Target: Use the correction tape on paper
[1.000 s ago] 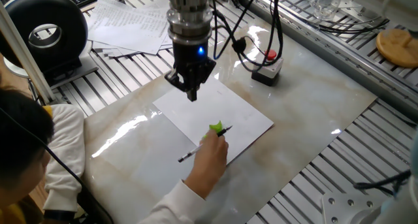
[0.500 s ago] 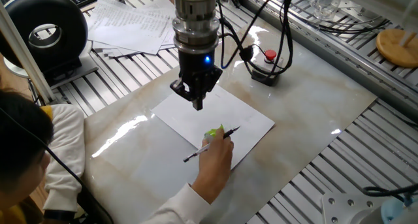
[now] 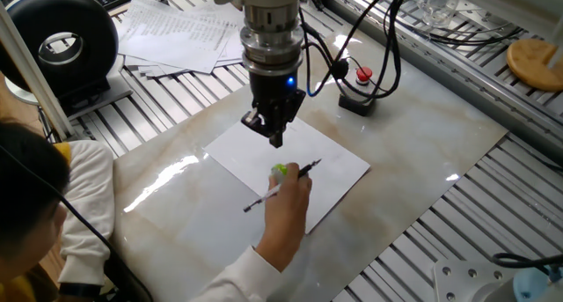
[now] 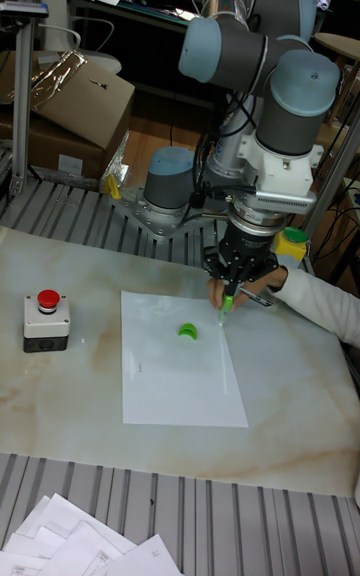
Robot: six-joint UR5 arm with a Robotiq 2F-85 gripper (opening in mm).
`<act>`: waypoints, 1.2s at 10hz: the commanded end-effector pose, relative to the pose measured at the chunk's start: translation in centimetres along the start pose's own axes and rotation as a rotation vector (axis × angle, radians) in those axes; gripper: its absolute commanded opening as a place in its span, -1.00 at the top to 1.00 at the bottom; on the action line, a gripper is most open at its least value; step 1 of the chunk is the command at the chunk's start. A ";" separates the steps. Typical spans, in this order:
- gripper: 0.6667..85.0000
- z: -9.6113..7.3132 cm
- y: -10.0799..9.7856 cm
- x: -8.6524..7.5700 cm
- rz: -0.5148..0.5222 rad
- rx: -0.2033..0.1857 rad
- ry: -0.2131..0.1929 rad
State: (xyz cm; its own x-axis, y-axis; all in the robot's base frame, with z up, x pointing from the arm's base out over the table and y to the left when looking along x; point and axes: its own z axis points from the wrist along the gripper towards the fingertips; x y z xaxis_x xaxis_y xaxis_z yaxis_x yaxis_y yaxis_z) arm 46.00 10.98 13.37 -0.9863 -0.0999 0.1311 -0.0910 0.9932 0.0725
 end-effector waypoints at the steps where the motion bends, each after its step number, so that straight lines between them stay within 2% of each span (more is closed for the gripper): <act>1: 0.09 -0.3 -0.7 0.1 -0.102 0.015 -0.010; 2: -0.11 -0.4 -0.8 -0.1 -0.133 0.016 -0.014; 3: -0.46 -0.7 -1.2 -0.6 -0.166 0.022 -0.020; 5: -1.00 -1.5 -1.9 -0.1 -0.226 0.014 0.013; 6: -1.00 -1.8 -1.2 -0.2 -0.199 -0.026 0.012; 7: -1.00 -1.9 -0.8 -0.5 -0.168 -0.041 0.003; 8: -1.00 -1.9 -0.8 -0.6 -0.133 -0.041 0.002; 9: -1.00 -1.8 -1.4 -0.6 -0.116 -0.019 0.004; 10: -0.86 -1.8 -1.9 -0.8 -0.101 0.001 0.001; 12: -0.83 -1.6 -1.5 -1.3 -0.089 -0.012 -0.015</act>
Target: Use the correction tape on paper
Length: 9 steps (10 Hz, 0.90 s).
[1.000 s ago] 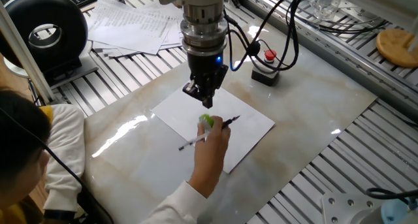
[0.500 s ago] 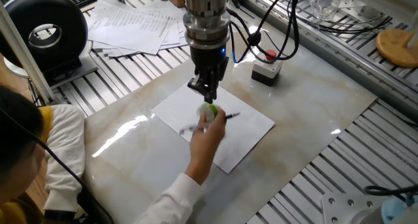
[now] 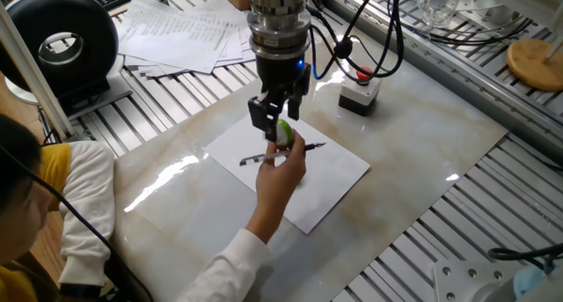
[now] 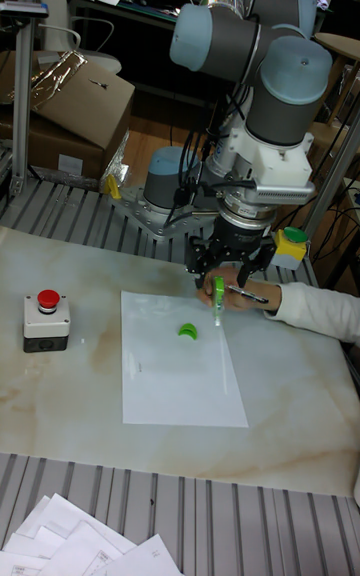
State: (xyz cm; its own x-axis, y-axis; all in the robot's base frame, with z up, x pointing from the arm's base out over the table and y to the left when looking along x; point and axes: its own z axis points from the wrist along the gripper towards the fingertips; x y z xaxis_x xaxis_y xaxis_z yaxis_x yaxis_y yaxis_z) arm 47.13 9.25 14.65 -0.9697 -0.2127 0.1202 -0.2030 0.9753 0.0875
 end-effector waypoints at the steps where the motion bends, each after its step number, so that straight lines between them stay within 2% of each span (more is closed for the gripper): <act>1: -0.80 0.1 0.3 -0.9 0.037 -0.014 -0.021; 2: -0.64 0.1 0.4 -1.0 0.054 -0.014 -0.022; 3: -0.35 -0.1 0.7 -1.2 0.090 -0.018 -0.028; 4: -0.17 -0.3 1.2 -1.2 0.116 -0.025 -0.029; 8: -0.12 -0.4 1.2 -1.0 0.116 -0.021 -0.020; 9: -0.11 -0.5 0.5 -0.6 0.097 -0.005 -0.005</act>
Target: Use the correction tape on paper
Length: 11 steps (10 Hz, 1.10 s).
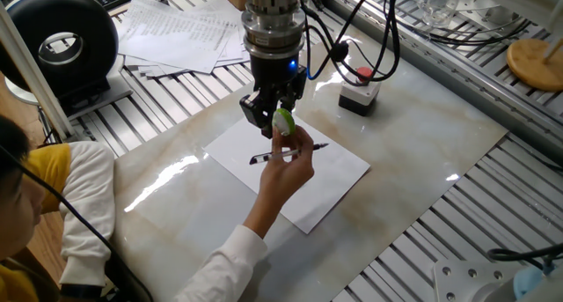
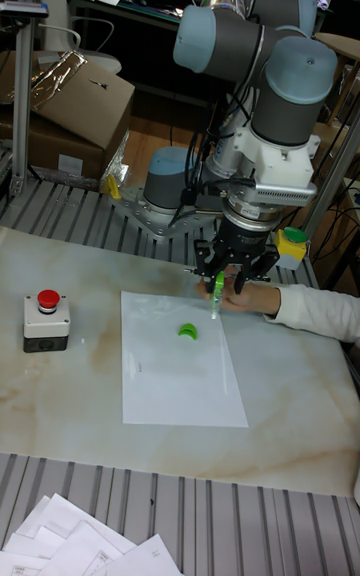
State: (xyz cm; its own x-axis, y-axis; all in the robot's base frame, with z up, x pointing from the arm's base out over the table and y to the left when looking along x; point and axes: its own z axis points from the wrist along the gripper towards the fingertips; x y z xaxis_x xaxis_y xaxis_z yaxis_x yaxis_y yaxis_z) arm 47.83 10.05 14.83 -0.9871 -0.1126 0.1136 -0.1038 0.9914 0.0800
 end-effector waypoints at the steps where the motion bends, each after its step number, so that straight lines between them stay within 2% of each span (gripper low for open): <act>1: -0.11 -0.6 -0.9 0.7 -0.015 0.017 0.029; 3: -0.04 -1.3 -1.8 1.3 -0.026 0.037 0.053; 6: 0.03 -1.6 -2.8 1.6 -0.040 0.059 0.060; 11: 0.15 -1.6 -1.9 1.2 -0.002 0.026 0.048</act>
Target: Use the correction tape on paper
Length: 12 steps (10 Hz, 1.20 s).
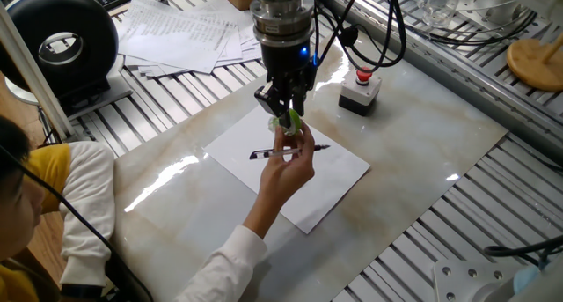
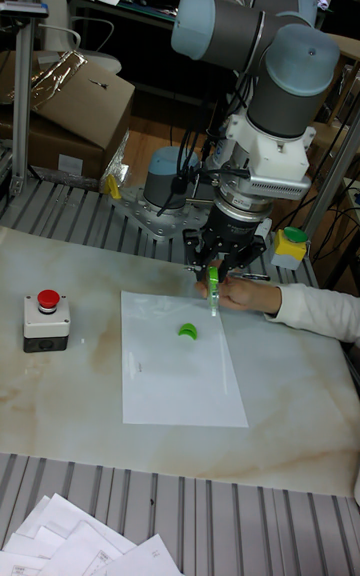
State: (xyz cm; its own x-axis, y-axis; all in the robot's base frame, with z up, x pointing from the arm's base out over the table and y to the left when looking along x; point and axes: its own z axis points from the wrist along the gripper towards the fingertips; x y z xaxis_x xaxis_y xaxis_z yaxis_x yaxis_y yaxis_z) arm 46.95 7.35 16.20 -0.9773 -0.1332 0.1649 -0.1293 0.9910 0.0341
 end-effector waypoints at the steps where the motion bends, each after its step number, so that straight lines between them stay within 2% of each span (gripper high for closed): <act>1: 0.18 -0.3 1.0 -0.2 0.026 -0.031 -0.007; 3: 0.23 -0.3 0.9 -0.3 0.028 -0.025 -0.008; 5: 0.36 -0.4 0.7 0.0 0.035 -0.015 0.001; 8: 0.44 -0.4 1.0 0.0 0.045 -0.020 0.002; 12: 0.82 -0.5 0.9 0.1 0.069 -0.009 0.005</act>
State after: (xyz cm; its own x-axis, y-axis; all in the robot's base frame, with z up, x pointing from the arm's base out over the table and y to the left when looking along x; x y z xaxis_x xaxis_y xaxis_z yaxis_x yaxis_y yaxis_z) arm 46.81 7.90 16.53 -0.9819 -0.0805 0.1714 -0.0769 0.9967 0.0276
